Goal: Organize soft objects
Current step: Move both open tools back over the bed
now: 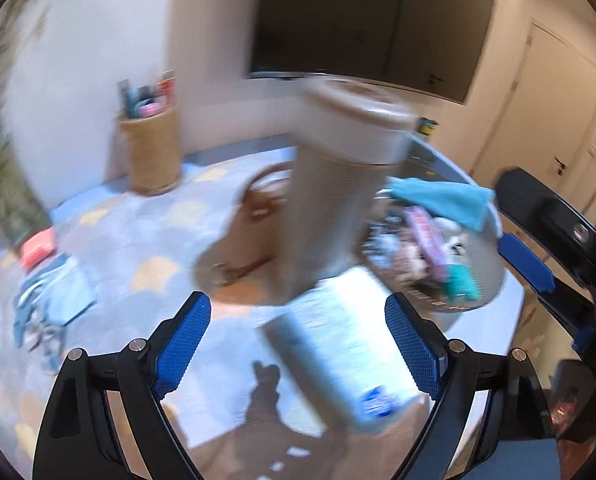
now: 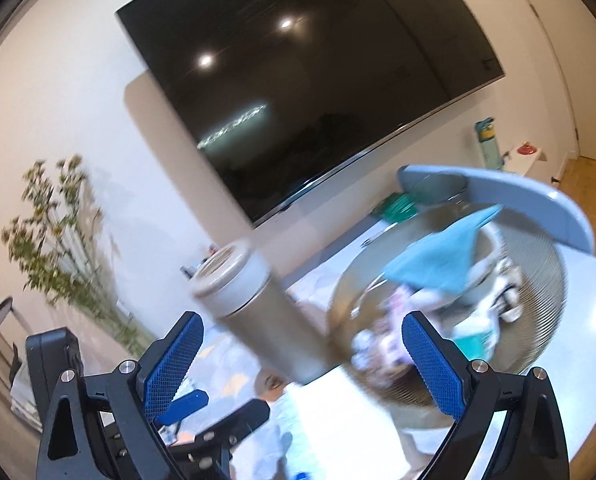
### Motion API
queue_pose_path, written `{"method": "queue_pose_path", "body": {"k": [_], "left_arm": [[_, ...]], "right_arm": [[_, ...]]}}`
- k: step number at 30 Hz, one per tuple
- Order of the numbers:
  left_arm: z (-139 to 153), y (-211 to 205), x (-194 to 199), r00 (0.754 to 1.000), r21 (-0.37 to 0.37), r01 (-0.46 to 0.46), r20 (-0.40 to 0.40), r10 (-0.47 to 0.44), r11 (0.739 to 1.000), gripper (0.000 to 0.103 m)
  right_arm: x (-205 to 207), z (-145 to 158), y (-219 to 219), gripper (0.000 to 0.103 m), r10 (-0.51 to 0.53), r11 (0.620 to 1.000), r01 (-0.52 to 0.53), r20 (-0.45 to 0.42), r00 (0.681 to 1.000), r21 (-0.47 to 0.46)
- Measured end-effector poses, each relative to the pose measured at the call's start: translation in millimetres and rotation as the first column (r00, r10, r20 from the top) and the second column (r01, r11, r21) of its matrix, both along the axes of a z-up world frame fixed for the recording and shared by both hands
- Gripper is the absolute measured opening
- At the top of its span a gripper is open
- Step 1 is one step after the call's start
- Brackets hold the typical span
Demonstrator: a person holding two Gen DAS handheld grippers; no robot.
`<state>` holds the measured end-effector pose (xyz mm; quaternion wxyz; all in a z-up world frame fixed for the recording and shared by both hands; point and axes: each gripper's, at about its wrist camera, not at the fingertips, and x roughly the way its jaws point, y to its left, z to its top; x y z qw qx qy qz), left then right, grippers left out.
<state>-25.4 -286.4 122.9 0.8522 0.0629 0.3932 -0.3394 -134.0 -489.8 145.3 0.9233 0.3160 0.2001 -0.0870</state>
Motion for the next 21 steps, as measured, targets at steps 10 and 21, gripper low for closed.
{"method": "queue_pose_path", "body": {"k": [10, 21], "left_arm": [[-29, 125, 70, 0.966, 0.028, -0.256, -0.031, 0.256, 0.966, 0.088], [-76, 206, 119, 0.944, 0.003, -0.313, -0.108, 0.312, 0.950, 0.088]], "right_arm": [[50, -3, 97, 0.101, 0.197, 0.980, -0.198, -0.025, 0.980, -0.018], [151, -38, 188, 0.101, 0.451, 0.890, -0.456, -0.148, 0.880, -0.001]]}}
